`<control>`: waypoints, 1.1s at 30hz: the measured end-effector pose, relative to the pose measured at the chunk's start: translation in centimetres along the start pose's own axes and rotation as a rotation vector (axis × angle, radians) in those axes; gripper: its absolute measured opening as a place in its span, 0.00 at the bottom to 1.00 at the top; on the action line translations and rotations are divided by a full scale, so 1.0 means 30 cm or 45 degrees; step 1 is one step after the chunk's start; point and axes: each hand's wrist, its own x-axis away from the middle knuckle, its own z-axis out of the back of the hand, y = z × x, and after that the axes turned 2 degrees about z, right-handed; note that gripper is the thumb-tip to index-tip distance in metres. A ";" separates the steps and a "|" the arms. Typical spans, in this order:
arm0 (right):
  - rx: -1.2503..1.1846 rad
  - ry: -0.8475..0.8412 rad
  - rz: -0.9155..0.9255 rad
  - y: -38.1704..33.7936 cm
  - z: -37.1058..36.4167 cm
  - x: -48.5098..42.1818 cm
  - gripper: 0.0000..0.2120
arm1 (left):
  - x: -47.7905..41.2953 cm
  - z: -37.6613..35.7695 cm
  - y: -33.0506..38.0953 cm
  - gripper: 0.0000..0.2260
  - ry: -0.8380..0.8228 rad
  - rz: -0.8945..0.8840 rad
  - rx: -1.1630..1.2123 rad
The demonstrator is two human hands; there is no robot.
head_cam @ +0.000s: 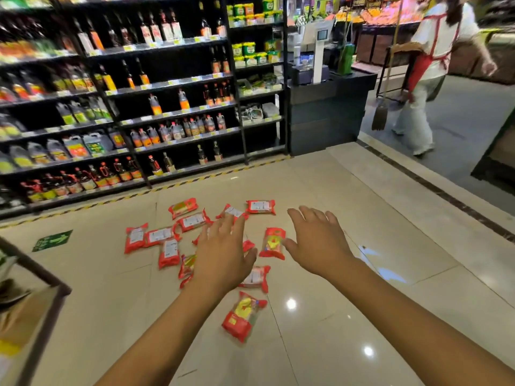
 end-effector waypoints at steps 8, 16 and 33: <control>-0.046 -0.121 0.237 -0.006 -0.106 -0.319 0.31 | -0.160 -0.119 -0.078 0.36 -0.111 0.262 -0.002; -0.031 -0.244 0.375 -0.105 -0.287 -0.667 0.30 | -0.335 -0.316 -0.282 0.34 -0.192 0.434 0.035; 0.051 -0.630 0.349 -0.064 -0.766 -1.249 0.30 | -0.762 -0.825 -0.505 0.34 -0.615 0.526 0.157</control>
